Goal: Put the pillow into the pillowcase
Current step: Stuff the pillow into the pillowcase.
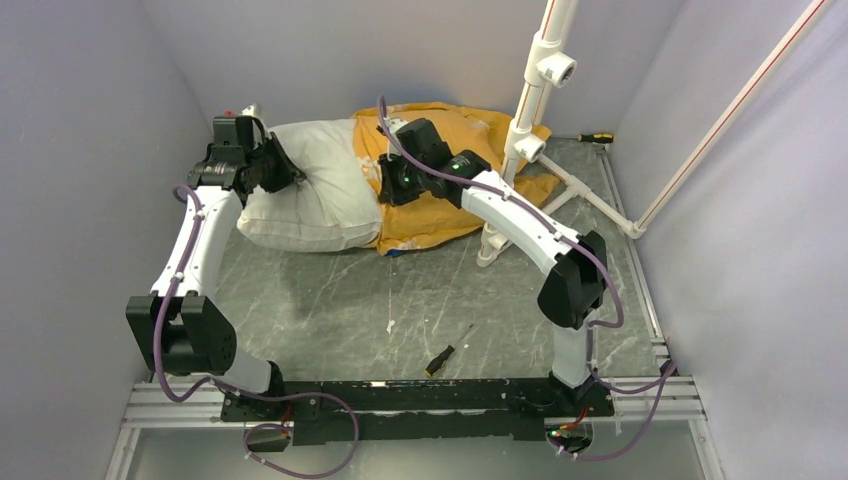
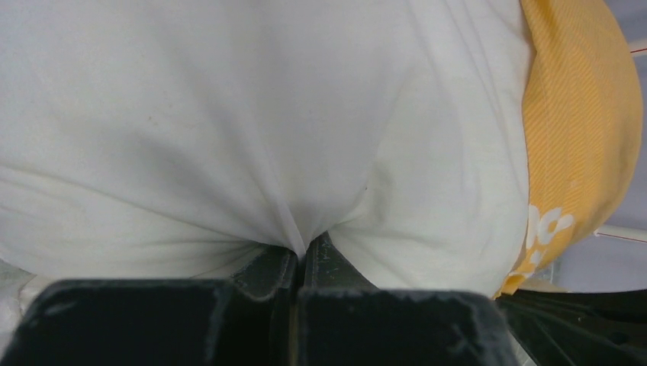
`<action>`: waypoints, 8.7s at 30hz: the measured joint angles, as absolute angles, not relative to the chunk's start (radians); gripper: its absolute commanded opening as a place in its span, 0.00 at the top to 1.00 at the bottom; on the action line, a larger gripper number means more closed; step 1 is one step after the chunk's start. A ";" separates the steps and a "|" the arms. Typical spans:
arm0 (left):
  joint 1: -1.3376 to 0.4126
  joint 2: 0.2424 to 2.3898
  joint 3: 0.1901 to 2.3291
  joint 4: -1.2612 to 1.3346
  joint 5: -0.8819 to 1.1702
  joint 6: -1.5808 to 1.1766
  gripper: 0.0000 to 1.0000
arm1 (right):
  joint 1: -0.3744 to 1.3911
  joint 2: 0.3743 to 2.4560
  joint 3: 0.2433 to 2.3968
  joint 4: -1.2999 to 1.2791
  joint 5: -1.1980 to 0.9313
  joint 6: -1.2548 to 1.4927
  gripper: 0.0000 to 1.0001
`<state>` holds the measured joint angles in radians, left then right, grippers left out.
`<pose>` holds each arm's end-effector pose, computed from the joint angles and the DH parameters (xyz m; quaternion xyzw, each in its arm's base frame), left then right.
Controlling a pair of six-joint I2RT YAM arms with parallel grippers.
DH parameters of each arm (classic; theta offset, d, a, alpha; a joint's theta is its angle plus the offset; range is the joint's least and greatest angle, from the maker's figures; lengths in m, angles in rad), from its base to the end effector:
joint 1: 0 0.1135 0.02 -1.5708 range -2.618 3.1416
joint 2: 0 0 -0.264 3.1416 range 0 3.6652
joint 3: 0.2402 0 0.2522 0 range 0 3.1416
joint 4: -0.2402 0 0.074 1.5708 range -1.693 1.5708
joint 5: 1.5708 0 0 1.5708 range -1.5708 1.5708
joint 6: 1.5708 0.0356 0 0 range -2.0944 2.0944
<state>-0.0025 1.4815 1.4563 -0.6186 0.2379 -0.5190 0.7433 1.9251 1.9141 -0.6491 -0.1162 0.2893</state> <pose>0.3297 -0.0092 0.3651 -0.1755 0.8723 -0.2170 0.4015 0.3238 0.3032 0.3513 -0.2267 0.8678 0.2621 0.3561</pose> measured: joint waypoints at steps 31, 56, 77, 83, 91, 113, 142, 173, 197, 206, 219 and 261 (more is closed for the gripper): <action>-0.159 1.411 1.534 -0.847 -0.211 -0.386 0.01 | 0.687 2.186 2.052 -0.201 -0.848 0.786 1.00; 0.120 1.279 0.928 -0.494 0.515 -1.038 0.55 | 0.649 2.189 2.097 -0.178 -0.867 0.886 1.00; -0.145 1.421 0.904 0.298 0.585 -0.910 1.00 | 0.556 2.337 2.289 0.079 -0.988 1.187 1.00; -0.153 1.409 0.831 0.377 0.594 -0.919 1.00 | 0.565 2.337 2.328 -0.083 -0.983 1.072 0.43; -0.181 1.464 0.945 0.311 0.632 -0.906 1.00 | 0.636 2.114 2.225 -0.401 -0.653 0.651 0.00; -0.191 1.499 1.210 -0.168 0.548 -0.824 1.00 | 0.751 1.699 1.555 -0.417 -0.252 0.300 0.21; -0.165 1.500 1.232 -0.196 0.579 -0.778 1.00 | 0.765 1.831 1.507 -0.071 -0.360 0.511 1.00; -0.216 1.372 1.789 -0.974 0.076 -0.340 0.10 | 0.622 2.064 1.966 0.131 -0.770 1.014 1.00; -0.188 1.582 2.009 -0.915 0.267 -0.352 1.00 | 0.579 2.058 2.072 0.040 -0.602 0.918 0.44; -0.071 1.740 2.310 -0.937 0.291 -0.494 1.00 | 0.599 1.929 1.954 -0.088 -0.486 0.650 0.38; -0.027 1.781 2.252 -0.839 0.342 -0.603 1.00 | 0.796 2.078 2.030 -0.261 -0.138 0.325 0.37; 0.071 1.790 2.150 -0.693 0.412 -0.647 0.01 | 0.751 2.212 2.000 -0.225 -0.170 0.266 1.00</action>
